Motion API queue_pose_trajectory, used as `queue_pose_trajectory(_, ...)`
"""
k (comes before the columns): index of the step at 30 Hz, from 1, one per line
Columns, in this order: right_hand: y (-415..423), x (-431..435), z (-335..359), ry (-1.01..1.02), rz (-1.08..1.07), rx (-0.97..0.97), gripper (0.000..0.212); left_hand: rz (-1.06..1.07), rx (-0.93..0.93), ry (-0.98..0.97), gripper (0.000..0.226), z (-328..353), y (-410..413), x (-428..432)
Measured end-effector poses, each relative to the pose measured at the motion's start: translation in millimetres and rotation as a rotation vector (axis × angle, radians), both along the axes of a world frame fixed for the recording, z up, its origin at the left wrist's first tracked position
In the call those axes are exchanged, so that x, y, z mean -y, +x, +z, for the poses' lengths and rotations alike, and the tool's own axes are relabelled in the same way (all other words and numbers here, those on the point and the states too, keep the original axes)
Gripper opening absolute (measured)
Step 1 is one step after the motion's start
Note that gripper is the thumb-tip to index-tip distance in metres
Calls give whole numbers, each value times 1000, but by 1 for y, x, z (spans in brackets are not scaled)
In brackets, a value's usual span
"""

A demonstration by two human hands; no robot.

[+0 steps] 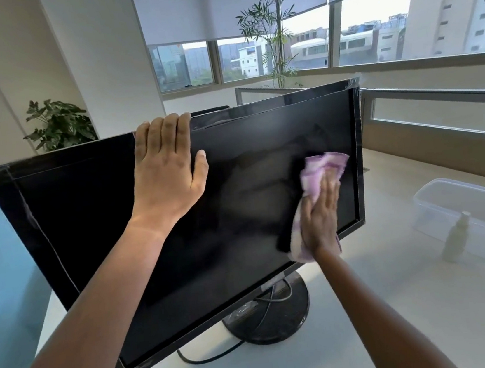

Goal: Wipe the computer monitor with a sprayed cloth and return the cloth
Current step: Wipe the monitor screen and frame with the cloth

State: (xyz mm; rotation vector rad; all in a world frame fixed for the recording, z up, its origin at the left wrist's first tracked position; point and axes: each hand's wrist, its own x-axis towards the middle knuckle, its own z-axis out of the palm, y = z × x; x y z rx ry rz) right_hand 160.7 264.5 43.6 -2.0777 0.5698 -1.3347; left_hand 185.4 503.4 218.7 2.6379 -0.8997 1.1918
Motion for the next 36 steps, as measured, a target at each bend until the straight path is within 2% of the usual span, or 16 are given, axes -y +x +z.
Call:
queue_pose_trajectory(3, 5, -2, 13, 269, -51, 100, 60, -22, -10, -41, 68, 1, -1, 0)
queue_pose_trajectory(6, 13, -41, 29, 241, -95, 112, 56, -59, -25, -89, 69, 3, -1, -2)
queue_pose_trajectory(11, 20, -156, 34, -184, 121, 44, 58, -95, -29, -116, 72, 6, 1, -3)
queue_pose_trajectory(14, 19, -194, 16, -616, 210, -13, 57, -101, -26, -134, 72, 7, 0, -4)
queue_pose_trajectory(17, 16, -186, 7, -971, 342, 32, 55, -113, -20, -142, 69, 7, 0, -5)
queue_pose_trajectory(21, 16, -135, 23, -1134, 339, 26, 54, -115, -23, -140, 68, 8, -2, -1)
queue_pose_trajectory(25, 15, -58, 46, -947, 238, 3, 55, -100, -12, -136, 65, 8, -1, -2)
queue_pose_trajectory(31, 12, 57, 88, -344, 57, -39, 62, -45, 26, -133, 56, 3, 0, 5)
queue_pose_trajectory(33, 11, 77, 95, -97, 51, -13, 61, -30, 35, -146, 55, 2, 0, 8)
queue_pose_trajectory(36, 18, 65, 102, 77, -32, 38, 58, -27, 55, -169, 53, 0, 1, 9)
